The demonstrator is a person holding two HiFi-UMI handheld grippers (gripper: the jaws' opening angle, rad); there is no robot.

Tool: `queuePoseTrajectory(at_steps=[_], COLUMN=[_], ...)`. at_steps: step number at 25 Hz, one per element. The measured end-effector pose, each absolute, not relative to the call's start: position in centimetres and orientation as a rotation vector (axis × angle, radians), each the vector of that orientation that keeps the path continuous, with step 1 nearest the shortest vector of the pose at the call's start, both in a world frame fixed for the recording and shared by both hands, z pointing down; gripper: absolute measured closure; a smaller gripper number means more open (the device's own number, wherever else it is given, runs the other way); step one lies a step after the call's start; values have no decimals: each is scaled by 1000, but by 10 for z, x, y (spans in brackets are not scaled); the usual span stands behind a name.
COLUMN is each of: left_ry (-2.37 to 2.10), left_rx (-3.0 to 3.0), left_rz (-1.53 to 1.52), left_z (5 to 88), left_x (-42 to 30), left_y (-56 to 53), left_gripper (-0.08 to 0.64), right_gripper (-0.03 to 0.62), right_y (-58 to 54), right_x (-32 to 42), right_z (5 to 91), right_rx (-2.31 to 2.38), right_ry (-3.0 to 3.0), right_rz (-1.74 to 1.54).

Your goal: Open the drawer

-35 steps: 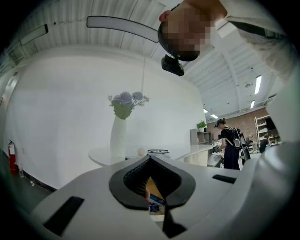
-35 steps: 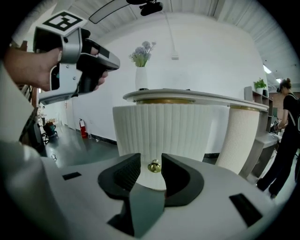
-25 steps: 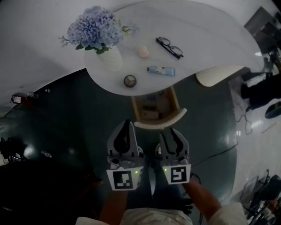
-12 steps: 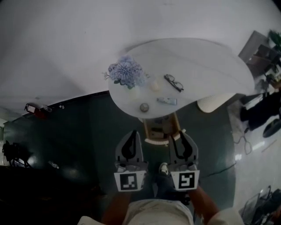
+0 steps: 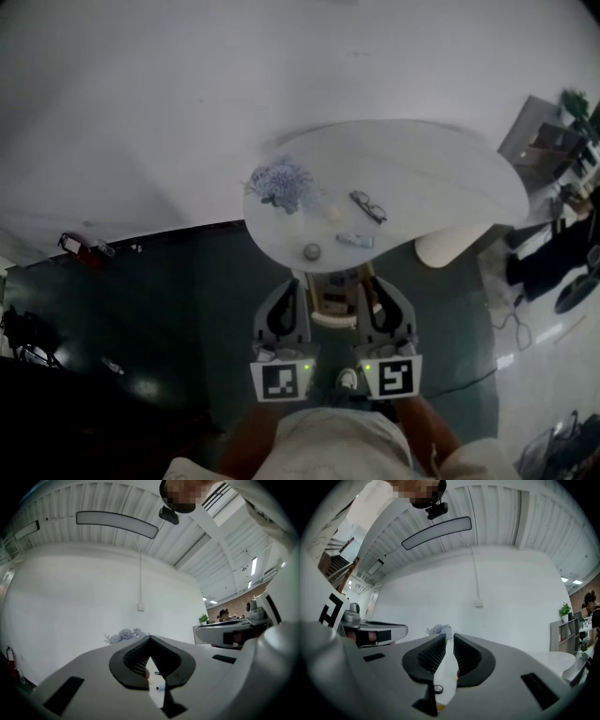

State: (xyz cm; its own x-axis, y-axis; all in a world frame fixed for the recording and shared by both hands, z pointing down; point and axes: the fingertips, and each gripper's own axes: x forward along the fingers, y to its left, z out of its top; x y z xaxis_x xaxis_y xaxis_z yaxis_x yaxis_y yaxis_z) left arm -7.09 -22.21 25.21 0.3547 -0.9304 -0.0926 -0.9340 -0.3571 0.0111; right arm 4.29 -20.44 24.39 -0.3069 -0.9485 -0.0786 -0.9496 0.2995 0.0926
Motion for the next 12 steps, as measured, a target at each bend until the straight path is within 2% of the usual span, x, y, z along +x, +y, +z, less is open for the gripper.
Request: queuePoseTrajectory(at_steps=[3,12], left_ry=[1748,1735], left_rx=[-2543,-2545], left_rz=[164,167], left_z=[243,233], left_x=[-72,-78], left_y=[-222,-225], left_gripper=[558,558], right_gripper=[581,586], right_y=[-208,-218], right_x=[39,26], right_z=[234,224], right_rx=[-1845,-1830], right_ry=[2514,2537], right_rz=[216,244])
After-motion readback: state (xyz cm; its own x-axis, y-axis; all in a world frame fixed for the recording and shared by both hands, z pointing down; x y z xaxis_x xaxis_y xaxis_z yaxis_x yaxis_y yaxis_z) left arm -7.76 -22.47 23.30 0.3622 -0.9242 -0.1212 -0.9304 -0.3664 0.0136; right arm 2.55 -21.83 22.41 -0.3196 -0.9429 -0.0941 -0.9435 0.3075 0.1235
